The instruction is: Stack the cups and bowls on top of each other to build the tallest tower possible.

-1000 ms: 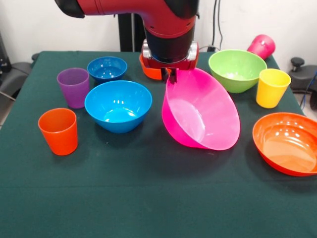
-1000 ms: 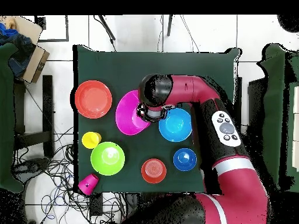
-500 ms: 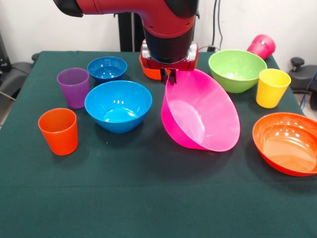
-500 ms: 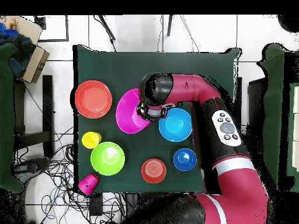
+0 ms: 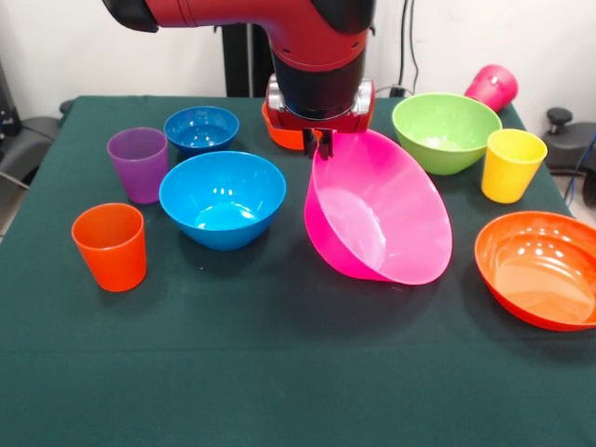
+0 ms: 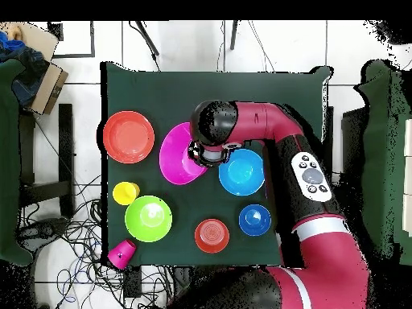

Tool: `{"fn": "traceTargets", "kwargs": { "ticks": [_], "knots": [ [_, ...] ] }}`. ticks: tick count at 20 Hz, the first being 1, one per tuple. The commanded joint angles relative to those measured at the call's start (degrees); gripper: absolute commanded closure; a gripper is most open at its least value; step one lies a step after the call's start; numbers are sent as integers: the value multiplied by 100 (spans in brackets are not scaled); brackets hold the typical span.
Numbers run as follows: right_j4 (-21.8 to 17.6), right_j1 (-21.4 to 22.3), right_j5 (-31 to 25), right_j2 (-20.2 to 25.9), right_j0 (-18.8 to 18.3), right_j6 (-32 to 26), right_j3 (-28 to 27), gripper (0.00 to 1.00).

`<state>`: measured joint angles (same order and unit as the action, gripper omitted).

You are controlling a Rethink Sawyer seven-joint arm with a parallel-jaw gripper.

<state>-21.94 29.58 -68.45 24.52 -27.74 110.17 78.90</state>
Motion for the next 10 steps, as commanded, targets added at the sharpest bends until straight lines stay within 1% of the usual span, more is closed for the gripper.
{"fn": "traceTargets", "kwargs": {
  "ticks": [1,10],
  "knots": [
    [-288,-275,-552,161,161,-984,-295,100],
    [-245,-237,-632,168,174,-949,-286,100]
  ]
}}
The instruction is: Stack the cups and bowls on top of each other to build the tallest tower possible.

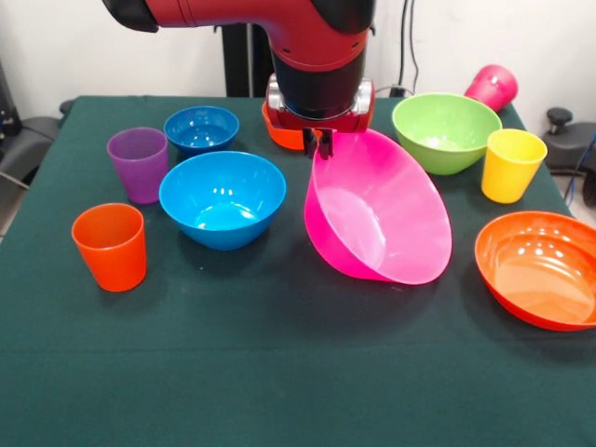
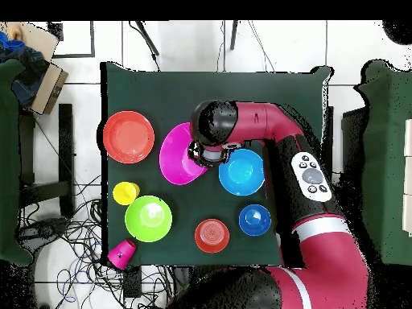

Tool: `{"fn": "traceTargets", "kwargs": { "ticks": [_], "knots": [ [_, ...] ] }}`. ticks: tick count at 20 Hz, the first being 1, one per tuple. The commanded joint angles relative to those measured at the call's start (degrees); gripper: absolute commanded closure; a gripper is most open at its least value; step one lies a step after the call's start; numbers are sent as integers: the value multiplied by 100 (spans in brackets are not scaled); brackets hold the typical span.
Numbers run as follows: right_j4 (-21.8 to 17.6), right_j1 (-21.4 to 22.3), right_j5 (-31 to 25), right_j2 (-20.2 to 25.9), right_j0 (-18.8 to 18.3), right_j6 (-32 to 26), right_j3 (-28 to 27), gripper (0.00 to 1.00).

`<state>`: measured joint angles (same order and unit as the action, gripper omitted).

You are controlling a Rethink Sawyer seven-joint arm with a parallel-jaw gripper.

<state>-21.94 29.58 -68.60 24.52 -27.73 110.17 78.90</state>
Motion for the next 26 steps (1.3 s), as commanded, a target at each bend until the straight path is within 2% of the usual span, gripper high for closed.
{"fn": "traceTargets", "kwargs": {
  "ticks": [1,26],
  "knots": [
    [-242,-226,-627,169,174,-950,-278,100],
    [-302,-451,-1289,250,259,-1092,-829,100]
  ]
}}
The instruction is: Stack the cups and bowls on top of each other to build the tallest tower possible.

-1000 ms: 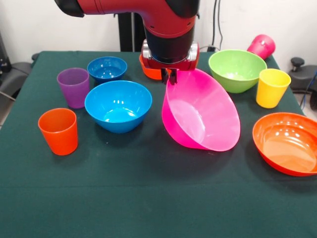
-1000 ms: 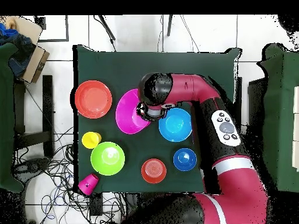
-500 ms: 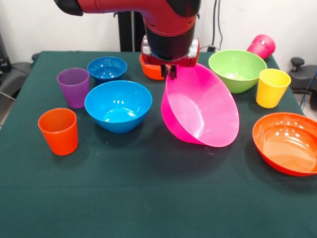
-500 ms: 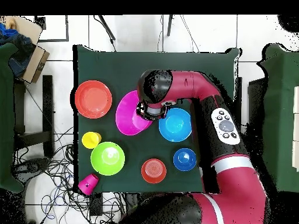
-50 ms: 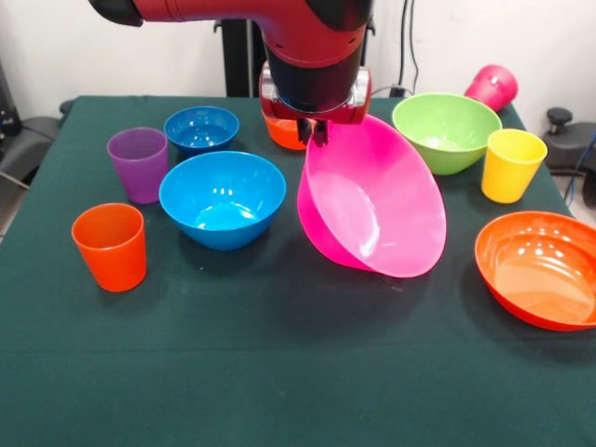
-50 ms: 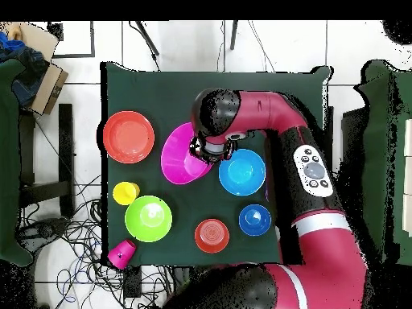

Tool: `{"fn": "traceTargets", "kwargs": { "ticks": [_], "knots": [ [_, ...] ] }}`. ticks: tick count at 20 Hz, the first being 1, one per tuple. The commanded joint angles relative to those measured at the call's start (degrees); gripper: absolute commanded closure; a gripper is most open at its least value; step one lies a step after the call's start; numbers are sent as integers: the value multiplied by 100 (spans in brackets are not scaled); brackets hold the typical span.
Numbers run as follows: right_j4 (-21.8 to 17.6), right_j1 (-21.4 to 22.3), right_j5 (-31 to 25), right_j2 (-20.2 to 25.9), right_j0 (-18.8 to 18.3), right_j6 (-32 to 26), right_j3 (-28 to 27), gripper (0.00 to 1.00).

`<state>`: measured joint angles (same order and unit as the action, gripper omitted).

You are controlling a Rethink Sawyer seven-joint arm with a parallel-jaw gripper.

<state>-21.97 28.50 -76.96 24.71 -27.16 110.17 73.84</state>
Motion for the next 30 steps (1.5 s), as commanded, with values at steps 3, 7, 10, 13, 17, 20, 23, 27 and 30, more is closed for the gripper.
{"fn": "traceTargets", "kwargs": {
  "ticks": [3,7,10,13,17,20,23,27,30],
  "knots": [
    [-301,-350,-449,235,202,-1100,-329,100],
    [-301,-355,-445,244,200,-1120,-336,100],
    [-322,-397,-484,251,210,-1151,-420,100],
    [-342,-451,-571,259,239,-1180,-542,100],
    [-349,-492,-708,256,268,-1199,-673,100],
    [-376,-544,-802,260,294,-1228,-795,100],
    [-404,-602,-877,265,328,-1257,-930,100],
    [-405,-623,-976,264,360,-1264,-1025,100],
    [-405,-641,-1026,264,368,-1280,-1077,100]
  ]
}}
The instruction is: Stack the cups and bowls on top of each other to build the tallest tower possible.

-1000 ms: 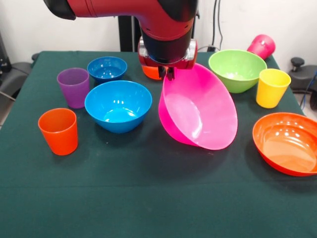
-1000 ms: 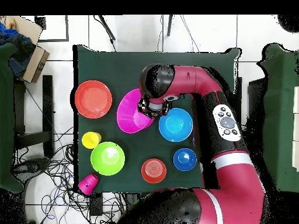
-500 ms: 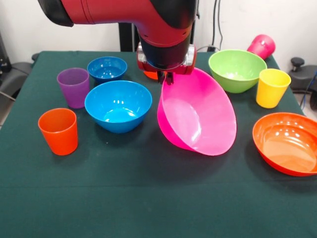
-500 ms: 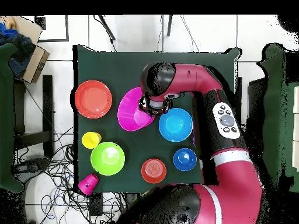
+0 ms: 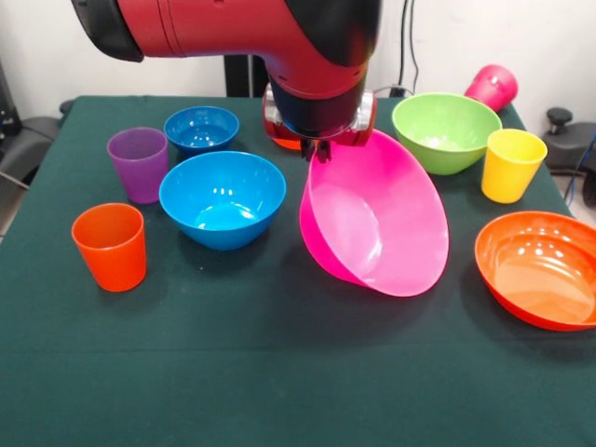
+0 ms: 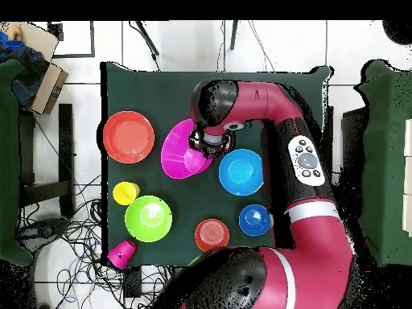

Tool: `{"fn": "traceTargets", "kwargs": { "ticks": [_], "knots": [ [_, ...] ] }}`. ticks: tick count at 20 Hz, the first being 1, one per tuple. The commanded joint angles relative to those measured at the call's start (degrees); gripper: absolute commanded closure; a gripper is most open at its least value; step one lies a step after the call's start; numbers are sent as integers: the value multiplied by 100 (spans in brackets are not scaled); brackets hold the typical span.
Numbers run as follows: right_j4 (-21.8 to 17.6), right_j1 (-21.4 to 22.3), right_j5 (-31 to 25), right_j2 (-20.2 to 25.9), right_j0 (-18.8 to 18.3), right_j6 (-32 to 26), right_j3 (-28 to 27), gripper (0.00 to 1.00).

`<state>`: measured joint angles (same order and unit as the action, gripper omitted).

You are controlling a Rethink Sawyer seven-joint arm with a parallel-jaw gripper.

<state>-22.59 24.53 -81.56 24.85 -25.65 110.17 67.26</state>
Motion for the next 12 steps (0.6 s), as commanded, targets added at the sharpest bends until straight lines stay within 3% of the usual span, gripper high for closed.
{"fn": "traceTargets", "kwargs": {
  "ticks": [1,12],
  "knots": [
    [-336,-232,-580,252,216,-1284,-410,100],
    [-247,-101,-612,238,191,-1212,-216,100]
  ]
}}
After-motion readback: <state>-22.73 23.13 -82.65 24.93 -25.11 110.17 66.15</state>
